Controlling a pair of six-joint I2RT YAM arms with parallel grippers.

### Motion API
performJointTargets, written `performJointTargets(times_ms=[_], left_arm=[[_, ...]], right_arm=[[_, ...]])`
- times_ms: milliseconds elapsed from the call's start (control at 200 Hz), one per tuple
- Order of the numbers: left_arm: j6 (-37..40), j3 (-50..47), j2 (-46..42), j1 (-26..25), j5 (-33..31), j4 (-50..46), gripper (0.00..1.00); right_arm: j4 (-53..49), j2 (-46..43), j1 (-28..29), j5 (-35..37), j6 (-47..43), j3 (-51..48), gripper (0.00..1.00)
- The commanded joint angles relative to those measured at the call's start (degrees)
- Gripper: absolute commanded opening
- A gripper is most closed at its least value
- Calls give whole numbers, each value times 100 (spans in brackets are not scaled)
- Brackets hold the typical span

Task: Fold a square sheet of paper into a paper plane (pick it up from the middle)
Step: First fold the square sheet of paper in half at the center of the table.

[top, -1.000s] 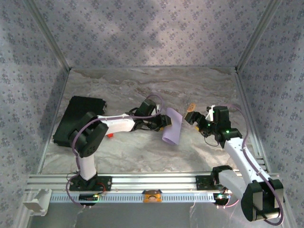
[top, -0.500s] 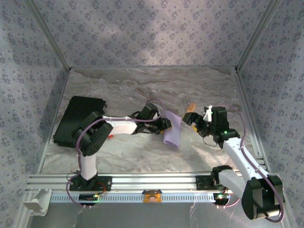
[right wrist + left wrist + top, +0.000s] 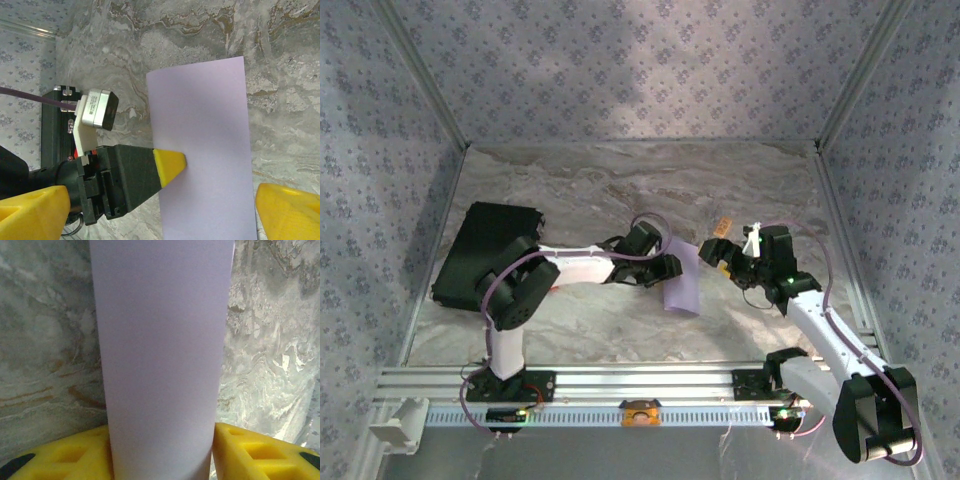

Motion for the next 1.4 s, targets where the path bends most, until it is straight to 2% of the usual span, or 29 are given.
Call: performJointTargets(times_ms=[0,145,395,929,1274,1399], left_arm=[[352,192,83,-37,-283,-559,54],[582,318,-42,-40,-505,-934,59],[689,246,-198,5,-579,-932,62],[978,42,-426,256,-465,-935,54],[1580,491,-124,293,-456,-1766,52],[1543,781,47,332,-587,-2219,51]], right_arm=[[5,14,62,16,-122,24,98],[-70,47,84,26,-145,34,98],[8,238,134,-57,-162,26,98],[147,448,311,-29,-117,16,98],[172,591,393,34,-77,30,98],[194,651,444,84,-58,51,98]])
